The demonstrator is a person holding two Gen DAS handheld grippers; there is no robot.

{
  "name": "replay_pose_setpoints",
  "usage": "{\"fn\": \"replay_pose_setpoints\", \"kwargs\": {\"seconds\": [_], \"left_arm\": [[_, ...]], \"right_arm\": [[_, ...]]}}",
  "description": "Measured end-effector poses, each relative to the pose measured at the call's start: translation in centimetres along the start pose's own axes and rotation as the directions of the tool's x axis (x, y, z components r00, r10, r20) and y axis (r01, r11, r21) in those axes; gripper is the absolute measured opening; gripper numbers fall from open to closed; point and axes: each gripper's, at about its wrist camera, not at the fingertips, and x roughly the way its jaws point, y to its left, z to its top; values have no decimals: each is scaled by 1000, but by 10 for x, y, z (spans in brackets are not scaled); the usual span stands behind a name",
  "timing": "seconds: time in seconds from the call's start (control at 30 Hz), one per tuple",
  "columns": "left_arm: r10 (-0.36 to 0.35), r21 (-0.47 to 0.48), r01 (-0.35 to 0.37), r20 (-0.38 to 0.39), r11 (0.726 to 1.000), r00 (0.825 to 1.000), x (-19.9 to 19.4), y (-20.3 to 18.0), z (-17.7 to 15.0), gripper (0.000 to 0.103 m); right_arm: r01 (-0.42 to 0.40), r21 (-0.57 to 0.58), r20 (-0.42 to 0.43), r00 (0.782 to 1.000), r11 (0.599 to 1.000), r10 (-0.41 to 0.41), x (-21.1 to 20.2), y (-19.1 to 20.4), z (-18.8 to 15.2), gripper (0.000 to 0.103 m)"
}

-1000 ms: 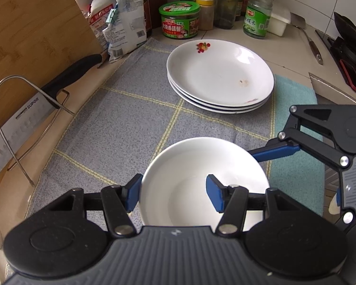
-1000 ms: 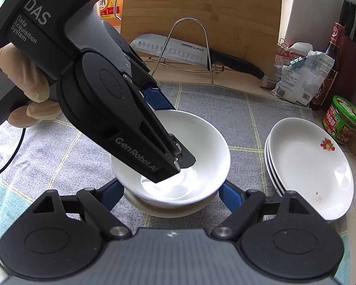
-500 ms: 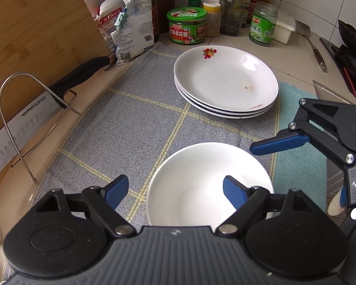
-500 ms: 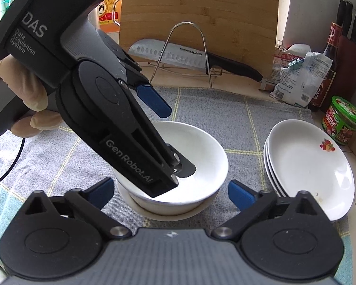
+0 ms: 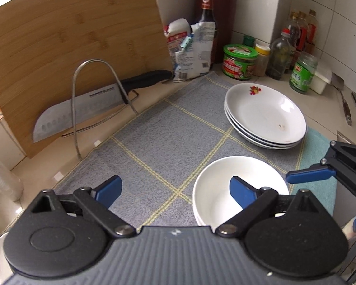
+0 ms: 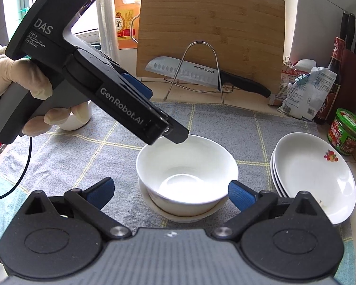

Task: Organize plates and bowls
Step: 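Withdraw the left gripper from the stacked bowls, then move the right gripper to the pink-flower bowl and grasp its rim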

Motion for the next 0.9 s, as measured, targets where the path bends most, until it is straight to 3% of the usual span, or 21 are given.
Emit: {"fn": "replay_pose_setpoints", "kwargs": {"seconds": [0.23,0.37,0.5,0.7,0.77,0.9], "left_arm": [[80,-181,-67,69,981,994,-26,18,-32,98],[207,-264,-178,87,948,974,-41,19,-60,98],[338,-358,-298,55,885,939,-58,28,-90,99],[431,-494,-380,-12,782,902,-81,60,-133,98],[440,-501,-392,-24,772,898,-88,70,-144,98],[442,-479,-399,-24,782,896,-92,90,-162,99]], "right_arm": [[-8,-51,-17,1000,999,7,1,8,-4,103],[-21,-64,-19,1000,998,20,-2,8,-2,103],[-28,-107,-18,999,994,27,1,11,2,103],[-75,-196,-5,997,978,75,12,28,19,103],[-77,-213,-4,997,974,78,18,37,26,103],[-76,-235,-7,997,969,76,35,62,42,103]]}}
